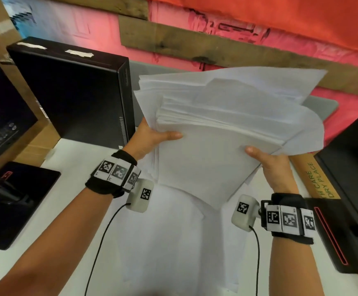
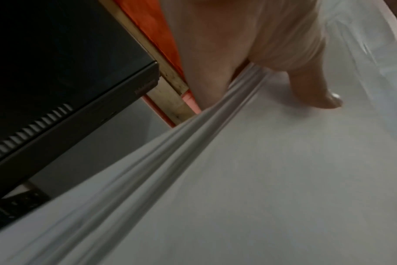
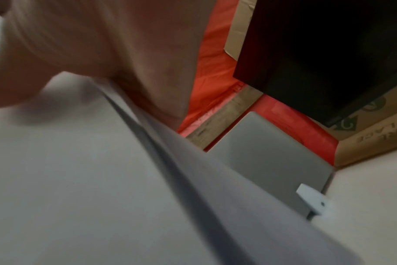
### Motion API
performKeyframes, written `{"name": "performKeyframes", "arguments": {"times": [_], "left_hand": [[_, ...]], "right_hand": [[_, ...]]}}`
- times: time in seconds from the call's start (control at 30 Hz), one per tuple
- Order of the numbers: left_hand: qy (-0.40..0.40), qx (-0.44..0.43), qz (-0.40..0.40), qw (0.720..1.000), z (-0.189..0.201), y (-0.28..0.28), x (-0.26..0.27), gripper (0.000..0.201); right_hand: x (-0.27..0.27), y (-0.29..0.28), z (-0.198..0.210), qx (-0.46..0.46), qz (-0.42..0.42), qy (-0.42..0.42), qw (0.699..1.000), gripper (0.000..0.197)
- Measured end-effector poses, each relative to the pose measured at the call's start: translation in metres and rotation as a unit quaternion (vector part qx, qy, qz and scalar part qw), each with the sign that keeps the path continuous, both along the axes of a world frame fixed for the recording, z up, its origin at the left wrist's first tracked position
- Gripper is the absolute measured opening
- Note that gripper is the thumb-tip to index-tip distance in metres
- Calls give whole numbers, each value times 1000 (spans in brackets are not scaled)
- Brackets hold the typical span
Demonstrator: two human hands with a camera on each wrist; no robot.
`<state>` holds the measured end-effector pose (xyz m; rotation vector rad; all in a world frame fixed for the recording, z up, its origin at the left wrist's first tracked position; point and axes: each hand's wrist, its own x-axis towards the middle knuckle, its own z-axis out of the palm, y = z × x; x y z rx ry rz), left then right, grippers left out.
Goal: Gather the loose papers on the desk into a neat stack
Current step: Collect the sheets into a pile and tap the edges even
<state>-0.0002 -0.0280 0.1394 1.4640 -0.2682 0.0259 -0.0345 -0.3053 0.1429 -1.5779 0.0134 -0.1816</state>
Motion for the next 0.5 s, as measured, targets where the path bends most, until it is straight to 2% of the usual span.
{"name": "performKeyframes", "arguments": {"times": [0.07, 0.1, 0.23, 0.37, 0.4, 0.43, 0.5], "left_hand": [[17, 12, -20, 1000, -6, 3, -1, 48], [24, 15, -27, 999, -10, 3, -1, 49], [36, 21, -42, 998, -18, 3, 6, 54], [50, 5, -18, 999, -25, 2, 13, 50], [55, -6, 2, 998, -27, 1, 15, 47], [63, -25, 22, 997, -29, 1, 17, 45], [79, -67, 48, 993, -30, 5, 18, 45]], "right_hand": [[1, 1, -4, -11, 32, 18, 999, 78], [2, 3, -7, -10, 42, 25, 999, 84], [5, 4, -16, 24, 58, 20, 998, 82], [13, 12, -9, 20, 75, 15, 997, 87], [16, 13, -9, 20, 71, 17, 997, 80], [18, 11, -11, 22, 60, 17, 998, 65], [18, 7, -18, 9, 33, 30, 999, 26]]}}
